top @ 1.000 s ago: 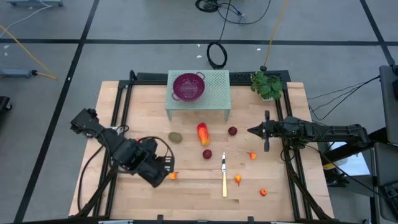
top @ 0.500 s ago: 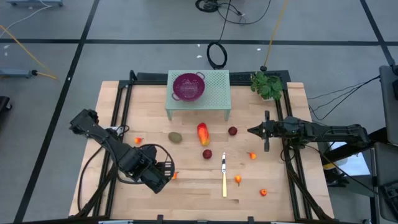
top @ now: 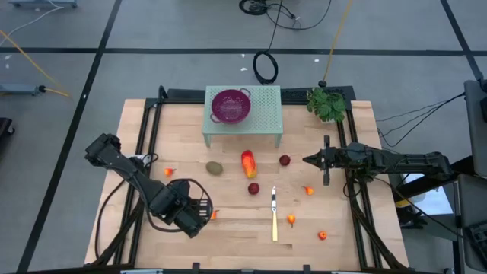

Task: Pick & Place Fruit
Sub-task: Put the kiwi into violet strainer bowl on the shelf

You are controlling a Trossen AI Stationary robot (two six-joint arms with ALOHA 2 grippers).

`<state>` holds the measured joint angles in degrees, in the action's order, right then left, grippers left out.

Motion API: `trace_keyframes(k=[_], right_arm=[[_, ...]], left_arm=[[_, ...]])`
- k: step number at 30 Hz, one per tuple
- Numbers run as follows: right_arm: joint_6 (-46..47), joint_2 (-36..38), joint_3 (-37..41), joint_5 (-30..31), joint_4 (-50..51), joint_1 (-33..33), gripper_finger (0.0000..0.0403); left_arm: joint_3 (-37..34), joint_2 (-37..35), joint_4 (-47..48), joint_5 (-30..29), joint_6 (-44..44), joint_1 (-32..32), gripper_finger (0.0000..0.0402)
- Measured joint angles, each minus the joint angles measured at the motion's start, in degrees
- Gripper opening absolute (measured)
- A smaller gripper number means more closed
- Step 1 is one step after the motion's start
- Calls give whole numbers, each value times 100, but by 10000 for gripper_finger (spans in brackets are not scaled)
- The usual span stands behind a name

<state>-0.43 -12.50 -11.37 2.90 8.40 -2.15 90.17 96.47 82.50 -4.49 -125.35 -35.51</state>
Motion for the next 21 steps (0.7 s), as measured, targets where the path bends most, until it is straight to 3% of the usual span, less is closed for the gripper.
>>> trace_keyframes(k=[7,21], right_arm=[[0,1,1,-2,0,0,4],[0,0,0,0,0,-1,4]], left_arm=[[-119,0,-8,-4,-164,-84,183],[-197,0,140,-3,-546,-186,296]])
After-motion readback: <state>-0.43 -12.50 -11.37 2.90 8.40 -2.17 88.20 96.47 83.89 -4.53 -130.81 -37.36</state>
